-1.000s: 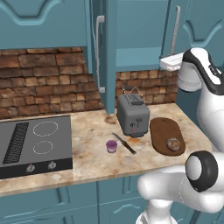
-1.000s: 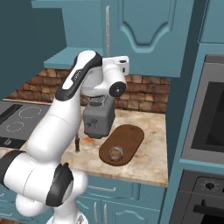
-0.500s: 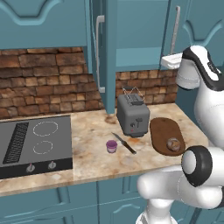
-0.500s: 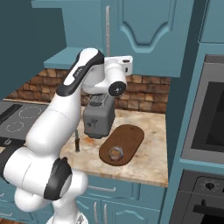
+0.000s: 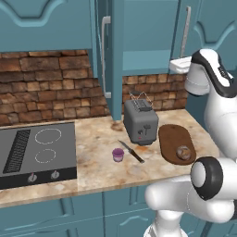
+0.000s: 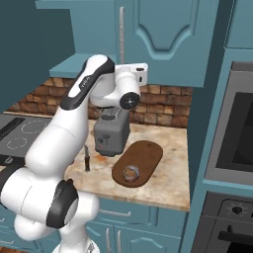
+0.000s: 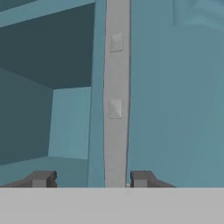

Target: Pick the bread, place it on the cutting board, pick the jam, place it on the counter, and close the cabinet.

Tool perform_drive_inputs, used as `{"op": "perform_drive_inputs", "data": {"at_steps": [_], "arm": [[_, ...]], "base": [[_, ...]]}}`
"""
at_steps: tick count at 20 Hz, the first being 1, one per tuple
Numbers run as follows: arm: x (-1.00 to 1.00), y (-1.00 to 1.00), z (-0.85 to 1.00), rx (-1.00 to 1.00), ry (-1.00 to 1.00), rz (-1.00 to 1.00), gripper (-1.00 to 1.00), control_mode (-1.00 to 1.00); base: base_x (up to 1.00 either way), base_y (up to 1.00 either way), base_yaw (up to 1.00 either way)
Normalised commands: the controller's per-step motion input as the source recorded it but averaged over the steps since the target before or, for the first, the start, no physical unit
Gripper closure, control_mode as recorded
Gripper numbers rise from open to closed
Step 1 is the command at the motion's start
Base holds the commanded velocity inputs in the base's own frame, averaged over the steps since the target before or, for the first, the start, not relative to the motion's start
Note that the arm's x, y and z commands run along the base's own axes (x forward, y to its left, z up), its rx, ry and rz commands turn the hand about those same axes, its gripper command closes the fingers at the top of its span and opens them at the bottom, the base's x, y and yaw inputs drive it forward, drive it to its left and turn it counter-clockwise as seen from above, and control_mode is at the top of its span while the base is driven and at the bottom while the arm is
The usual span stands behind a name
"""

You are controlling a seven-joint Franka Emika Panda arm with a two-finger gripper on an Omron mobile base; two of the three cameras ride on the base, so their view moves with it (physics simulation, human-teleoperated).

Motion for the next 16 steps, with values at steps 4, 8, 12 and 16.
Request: {"op": "perform_drive_inputs", "data": {"at_steps": [4,8,12,16], "arm": [[0.00,-0.09,0.00,0.00,-0.03,0.00,-1.00,-1.00],[0.00,-0.19,0.00,0.00,-0.05,0.00,-1.00,-1.00],[0.00,-0.25,0.00,0.00,-0.07,0.00,-1.00,-1.00],[-0.01,-0.23,0.00,0.00,-0.07,-0.01,-1.00,-1.00]], "base": [[0.00,0.00,0.00],[0.00,0.00,0.00],[0.00,0.00,0.00],[0.00,0.00,0.00]]}}
